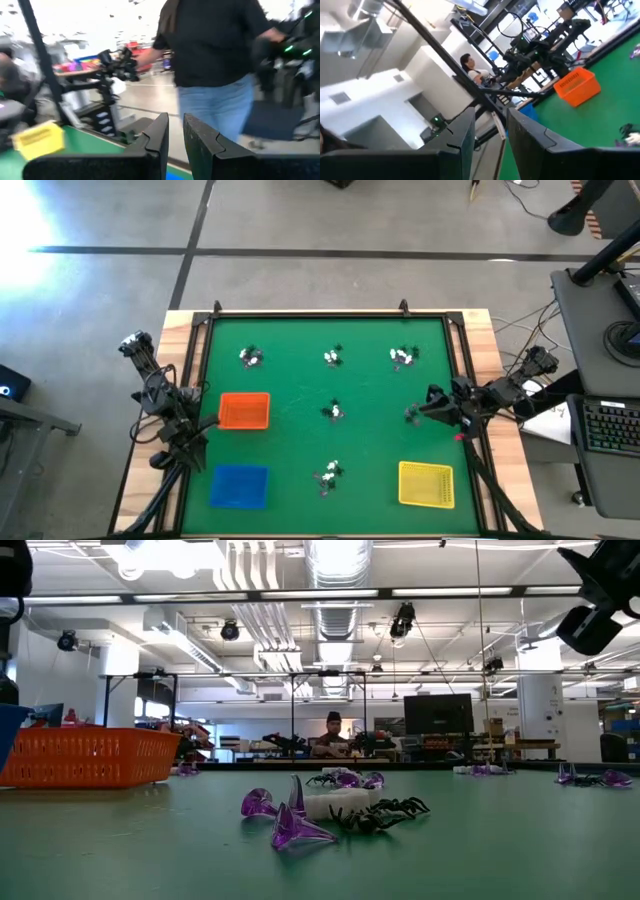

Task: Sort Halloween decoration
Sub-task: Put the violet witch hat toy into the orange bin

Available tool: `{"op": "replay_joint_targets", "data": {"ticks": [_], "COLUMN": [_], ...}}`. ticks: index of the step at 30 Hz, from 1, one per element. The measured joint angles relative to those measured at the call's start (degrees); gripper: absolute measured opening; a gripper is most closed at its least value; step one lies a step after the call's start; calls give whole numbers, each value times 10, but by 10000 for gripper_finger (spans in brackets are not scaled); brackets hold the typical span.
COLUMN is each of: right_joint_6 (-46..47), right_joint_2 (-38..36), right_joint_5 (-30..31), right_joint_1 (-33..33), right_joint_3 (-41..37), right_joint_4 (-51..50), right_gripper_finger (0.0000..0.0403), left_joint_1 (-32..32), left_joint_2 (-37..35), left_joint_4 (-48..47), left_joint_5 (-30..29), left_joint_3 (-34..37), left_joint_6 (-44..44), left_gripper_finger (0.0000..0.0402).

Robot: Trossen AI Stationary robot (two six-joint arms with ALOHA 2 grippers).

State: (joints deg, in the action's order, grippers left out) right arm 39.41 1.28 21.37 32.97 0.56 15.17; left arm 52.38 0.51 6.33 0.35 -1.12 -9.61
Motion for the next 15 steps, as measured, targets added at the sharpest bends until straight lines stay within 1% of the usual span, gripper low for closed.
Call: {"op": "replay_joint_targets", "data": {"ticks": [3, 6, 8, 10, 13, 15], "right_joint_6": [20, 4, 1, 1, 6, 21], "right_joint_2": [0, 0, 0, 0, 0, 0], "right_joint_5": [23, 80, 126, 152, 158, 159], "right_joint_1": [0, 0, 0, 0, 0, 0], "right_joint_3": [0, 0, 0, 0, 0, 0], "right_joint_4": [0, 0, 0, 0, -1, 0], "right_gripper_finger": [105, 105, 105, 105, 105, 105], "left_joint_1": [0, 0, 0, 0, 0, 0], "left_joint_2": [0, 0, 0, 0, 0, 0], "left_joint_4": [-1, 14, 16, 15, 6, -2], "left_joint_5": [-27, -55, -67, -69, -63, -40], "left_joint_3": [0, 0, 0, 0, 0, 0], "left_joint_6": [-77, -132, -137, -138, -135, -135], "left_gripper_finger": [41, 41, 41, 41, 41, 41]}}
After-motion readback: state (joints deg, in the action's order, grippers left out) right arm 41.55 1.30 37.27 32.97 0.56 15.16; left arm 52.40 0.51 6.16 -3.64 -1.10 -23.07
